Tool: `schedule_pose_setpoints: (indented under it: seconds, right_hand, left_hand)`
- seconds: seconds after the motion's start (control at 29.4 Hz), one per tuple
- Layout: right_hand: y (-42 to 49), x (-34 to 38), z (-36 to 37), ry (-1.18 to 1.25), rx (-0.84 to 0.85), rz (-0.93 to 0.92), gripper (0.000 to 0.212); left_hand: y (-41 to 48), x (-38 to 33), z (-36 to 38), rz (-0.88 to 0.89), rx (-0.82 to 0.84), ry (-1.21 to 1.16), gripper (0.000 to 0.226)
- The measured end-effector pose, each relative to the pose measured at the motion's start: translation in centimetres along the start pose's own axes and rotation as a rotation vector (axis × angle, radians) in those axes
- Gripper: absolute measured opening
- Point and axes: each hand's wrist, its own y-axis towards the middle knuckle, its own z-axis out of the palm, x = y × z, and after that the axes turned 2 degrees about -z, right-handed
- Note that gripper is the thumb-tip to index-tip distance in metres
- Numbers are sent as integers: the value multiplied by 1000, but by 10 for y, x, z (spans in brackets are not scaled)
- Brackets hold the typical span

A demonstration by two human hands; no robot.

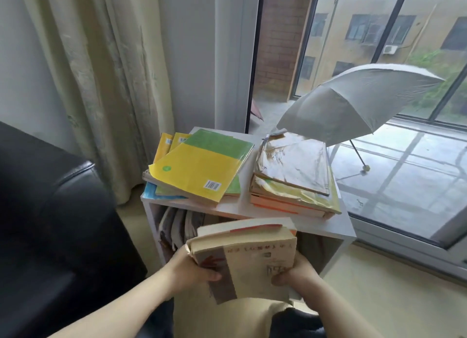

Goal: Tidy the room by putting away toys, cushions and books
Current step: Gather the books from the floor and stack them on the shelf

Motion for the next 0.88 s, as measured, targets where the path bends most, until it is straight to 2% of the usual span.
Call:
schedule_pose_setpoints:
  seconds: [0.14,0.24,0.31,0.41,0.54,0.65,0.78,0.85,0.88]
  right_hand:
    - [26,-18,1,-100,28,119,37]
    - [50,-27,-2,-17,-36,204,30]
    - [69,-32,-4,-35,-77,197,34]
    - [87,-34,-3,-65,-146,171,32]
    - [102,-32,-2,51,-200,208,36]
    - [110,-32,0,77,-198,214,35]
    - [112,-29,9,196,-237,171,28]
    - [113,-28,19,370,-173,168,23]
    - [112,-26,24,414,-131,179,30]
  left_hand:
    - [24,22,12,-104,-61,-17,45]
    - [52,30,19,-170,-98,3,63]
    - [66,29,23,-157,-128,71,52]
    - [78,23,28,-109,-92,366,52]
    - [88,14,46,-135,-35,732,66]
    - [95,14,59,-141,21,919,62]
    - [106,18,62,-183,-101,871,54]
    - [109,19,57,-233,-191,742,56]
    - [111,20,53,-260,-240,670,55]
